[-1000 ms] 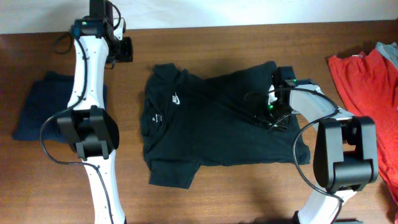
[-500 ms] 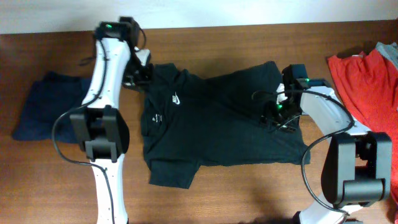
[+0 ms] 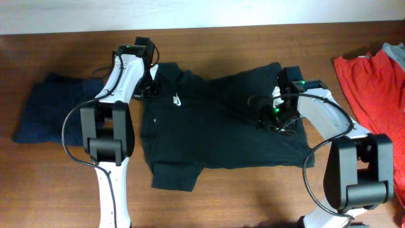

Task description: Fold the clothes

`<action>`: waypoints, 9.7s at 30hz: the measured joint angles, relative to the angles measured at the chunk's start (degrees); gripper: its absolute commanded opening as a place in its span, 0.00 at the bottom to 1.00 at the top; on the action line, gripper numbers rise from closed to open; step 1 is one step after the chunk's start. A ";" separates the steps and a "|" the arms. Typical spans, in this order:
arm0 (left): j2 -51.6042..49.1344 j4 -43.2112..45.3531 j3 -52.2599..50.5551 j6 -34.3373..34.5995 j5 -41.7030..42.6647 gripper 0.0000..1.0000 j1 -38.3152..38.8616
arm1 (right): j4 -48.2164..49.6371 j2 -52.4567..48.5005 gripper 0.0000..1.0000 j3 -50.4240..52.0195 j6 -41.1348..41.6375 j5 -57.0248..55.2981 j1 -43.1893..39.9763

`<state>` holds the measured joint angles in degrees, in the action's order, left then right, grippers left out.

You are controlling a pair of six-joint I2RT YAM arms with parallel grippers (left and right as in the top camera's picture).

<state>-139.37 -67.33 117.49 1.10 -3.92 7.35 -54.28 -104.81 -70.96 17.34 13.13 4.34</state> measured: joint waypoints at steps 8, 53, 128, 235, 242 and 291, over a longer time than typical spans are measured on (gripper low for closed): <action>0.00 3.78 0.00 0.26 -3.45 0.03 -3.91 | 0.48 -0.09 0.64 0.00 0.00 -1.79 0.00; 2.95 -0.37 8.00 -3.78 15.15 0.12 -2.16 | 45.92 -14.51 0.08 -0.79 6.69 -3.76 -5.86; 43.23 15.61 -68.24 3.28 24.35 0.68 1.14 | -10.88 19.26 0.85 11.96 -2.32 3.32 -19.96; 52.54 40.44 -64.13 14.60 22.58 0.01 -9.68 | 25.77 19.26 0.04 23.17 8.44 8.46 -19.96; 48.06 44.89 -61.24 14.60 24.52 0.04 -9.68 | 32.28 18.56 0.56 23.17 8.76 10.01 -19.96; 28.44 16.35 -41.64 -8.85 14.75 0.37 7.45 | 16.55 18.51 0.76 22.95 0.11 15.50 -19.96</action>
<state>-110.93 -50.98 75.85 -7.75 10.83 14.81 -37.74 -86.30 -48.01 17.45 28.62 -15.62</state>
